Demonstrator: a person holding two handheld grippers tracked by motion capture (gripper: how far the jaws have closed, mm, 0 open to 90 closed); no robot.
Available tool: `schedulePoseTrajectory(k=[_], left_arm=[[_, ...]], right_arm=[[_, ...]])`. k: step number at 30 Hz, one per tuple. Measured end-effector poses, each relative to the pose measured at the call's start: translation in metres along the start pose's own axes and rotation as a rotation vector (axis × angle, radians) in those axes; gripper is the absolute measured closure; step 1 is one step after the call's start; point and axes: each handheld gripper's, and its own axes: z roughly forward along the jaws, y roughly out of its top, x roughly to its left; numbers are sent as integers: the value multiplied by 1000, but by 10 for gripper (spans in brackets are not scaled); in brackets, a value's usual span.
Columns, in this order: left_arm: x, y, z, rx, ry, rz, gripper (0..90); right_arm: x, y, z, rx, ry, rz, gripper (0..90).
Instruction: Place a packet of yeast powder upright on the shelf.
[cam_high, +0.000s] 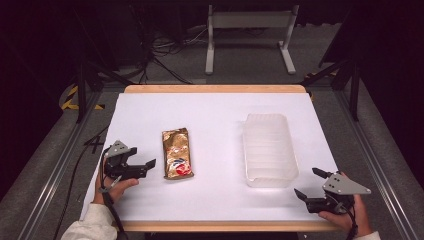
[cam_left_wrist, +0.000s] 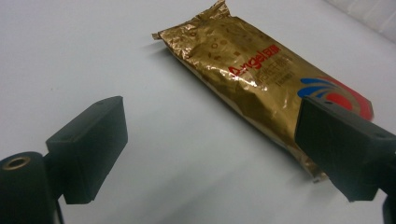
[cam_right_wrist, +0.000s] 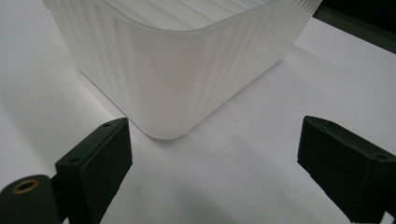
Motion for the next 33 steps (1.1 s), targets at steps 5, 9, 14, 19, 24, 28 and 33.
schedulePoseTrajectory(k=[5,9,14,19,24,28,33], left_arm=[[2,13,11,9,-18,-37,103],[7,29,24,6,-58,-78,125],[10,47,41,18,-62,-104,168],[15,65,65,23,-57,-133,169],[19,71,88,70,-34,-172,174],[20,71,101,116,10,-183,188],[21,68,111,171,-18,-186,215]], right_arm=[[-1,-1,2,9,-4,-1,110],[-3,-1,0,-7,-19,11,114],[-1,0,0,-6,-20,2,116],[-2,0,1,-4,-20,5,116],[-3,-1,1,5,-18,3,117],[-3,-2,-1,3,-22,4,118],[-3,-2,-1,14,-13,2,118]])
